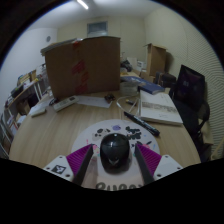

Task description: Arrange mouse

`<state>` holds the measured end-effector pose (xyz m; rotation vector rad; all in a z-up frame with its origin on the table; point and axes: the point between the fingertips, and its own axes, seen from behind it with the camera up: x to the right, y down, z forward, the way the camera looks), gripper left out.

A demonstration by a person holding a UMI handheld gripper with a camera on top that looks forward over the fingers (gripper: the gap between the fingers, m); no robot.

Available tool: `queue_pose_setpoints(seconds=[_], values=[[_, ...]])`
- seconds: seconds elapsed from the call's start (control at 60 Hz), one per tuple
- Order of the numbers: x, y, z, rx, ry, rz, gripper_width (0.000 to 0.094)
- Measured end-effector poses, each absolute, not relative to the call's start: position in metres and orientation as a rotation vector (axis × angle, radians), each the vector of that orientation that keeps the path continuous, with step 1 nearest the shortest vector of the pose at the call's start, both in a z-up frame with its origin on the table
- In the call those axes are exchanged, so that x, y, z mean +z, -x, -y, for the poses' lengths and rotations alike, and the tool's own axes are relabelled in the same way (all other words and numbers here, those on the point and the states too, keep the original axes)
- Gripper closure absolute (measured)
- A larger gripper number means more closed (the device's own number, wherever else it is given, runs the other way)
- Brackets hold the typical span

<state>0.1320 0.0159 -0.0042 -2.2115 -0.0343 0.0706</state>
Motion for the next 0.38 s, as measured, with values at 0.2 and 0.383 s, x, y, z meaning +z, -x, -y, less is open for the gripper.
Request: queue_pose_setpoints(seconds=[0.2,0.383], values=[[0.028,-0.121,0.045,0.151,2.136,0.043,0.0096],[0.043,-0.117,0.118,0.164,2.074,0.050,0.0101]])
